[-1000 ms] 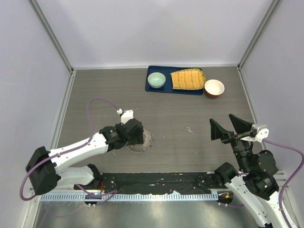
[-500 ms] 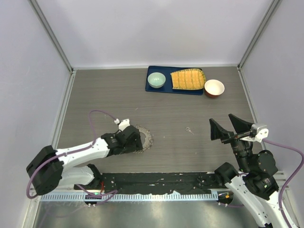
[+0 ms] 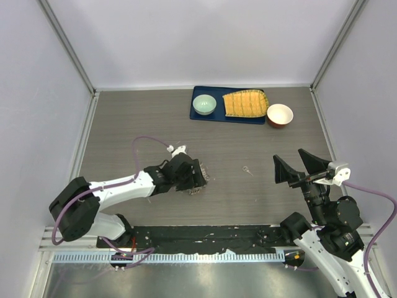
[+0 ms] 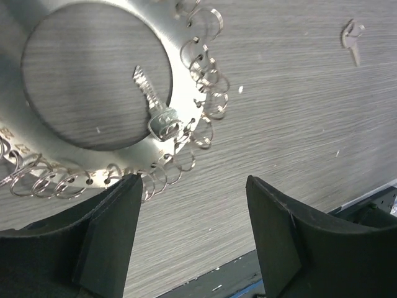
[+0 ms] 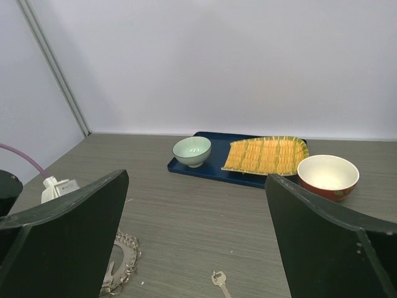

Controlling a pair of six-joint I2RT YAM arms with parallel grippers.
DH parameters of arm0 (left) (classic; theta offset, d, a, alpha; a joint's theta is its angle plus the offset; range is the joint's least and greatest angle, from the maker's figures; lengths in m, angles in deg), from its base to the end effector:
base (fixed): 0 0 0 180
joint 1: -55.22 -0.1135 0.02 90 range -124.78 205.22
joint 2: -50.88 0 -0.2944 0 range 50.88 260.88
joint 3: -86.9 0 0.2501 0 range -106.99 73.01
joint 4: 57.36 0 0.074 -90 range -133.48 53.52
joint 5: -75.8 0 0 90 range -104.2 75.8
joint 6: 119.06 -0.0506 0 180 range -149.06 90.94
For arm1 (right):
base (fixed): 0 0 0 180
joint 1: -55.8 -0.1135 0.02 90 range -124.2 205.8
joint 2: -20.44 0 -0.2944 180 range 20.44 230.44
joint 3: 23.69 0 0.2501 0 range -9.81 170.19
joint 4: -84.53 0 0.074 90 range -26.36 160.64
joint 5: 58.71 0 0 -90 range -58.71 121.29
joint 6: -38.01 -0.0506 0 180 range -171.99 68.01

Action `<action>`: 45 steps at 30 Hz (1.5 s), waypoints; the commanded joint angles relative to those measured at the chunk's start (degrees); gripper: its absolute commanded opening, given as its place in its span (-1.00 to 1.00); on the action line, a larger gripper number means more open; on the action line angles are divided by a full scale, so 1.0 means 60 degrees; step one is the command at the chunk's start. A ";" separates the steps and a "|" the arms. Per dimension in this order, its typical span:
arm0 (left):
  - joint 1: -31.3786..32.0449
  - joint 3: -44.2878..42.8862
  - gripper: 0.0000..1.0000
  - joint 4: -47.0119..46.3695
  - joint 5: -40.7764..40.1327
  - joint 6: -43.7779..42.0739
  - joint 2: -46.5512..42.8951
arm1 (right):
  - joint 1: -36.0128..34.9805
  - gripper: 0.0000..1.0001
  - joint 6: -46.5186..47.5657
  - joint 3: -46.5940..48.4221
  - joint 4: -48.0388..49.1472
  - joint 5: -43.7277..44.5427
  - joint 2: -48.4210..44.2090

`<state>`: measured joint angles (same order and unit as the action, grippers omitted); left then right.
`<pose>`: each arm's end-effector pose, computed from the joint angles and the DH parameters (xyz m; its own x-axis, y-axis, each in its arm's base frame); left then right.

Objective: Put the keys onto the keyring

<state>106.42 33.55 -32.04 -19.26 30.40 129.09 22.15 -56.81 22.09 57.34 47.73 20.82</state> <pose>0.1704 -0.2048 0.2010 -0.8827 -0.2713 -0.3837 -0.0380 0.8551 -0.5171 0.0226 -0.0022 0.3318 0.2334 0.2522 -0.9391 -0.3284 0.9295 0.1679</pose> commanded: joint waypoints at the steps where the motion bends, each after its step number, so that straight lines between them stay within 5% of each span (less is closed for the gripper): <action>1: 0.0007 -0.0585 0.44 0.0287 -0.0808 -0.0754 -0.0350 | -0.0032 0.99 0.0129 0.0015 0.0444 -0.0206 -0.0034; 10: -0.0241 -0.0002 0.29 0.2620 -0.3024 -0.1282 -0.1902 | -0.0046 0.99 0.0173 0.0015 0.0474 -0.0441 -0.0034; 21: -0.1575 0.1333 -0.24 0.0907 -0.0682 -0.1765 -0.1830 | -0.0046 0.99 0.0217 0.0001 0.0488 -0.0456 -0.0049; 34: -0.1590 0.1040 -0.28 0.0290 0.0271 -0.2014 -0.0659 | -0.0046 0.99 0.0246 0.0044 0.0459 -0.0412 -0.0020; 45: -0.1561 0.0820 -0.29 0.0100 0.1254 -0.1722 -0.1082 | -0.0046 0.99 0.0232 0.0045 0.0459 -0.0412 -0.0020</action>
<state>97.09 40.55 -29.13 -14.56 19.91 124.89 22.15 -56.33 22.05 57.41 45.48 20.82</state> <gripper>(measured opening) 0.349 0.996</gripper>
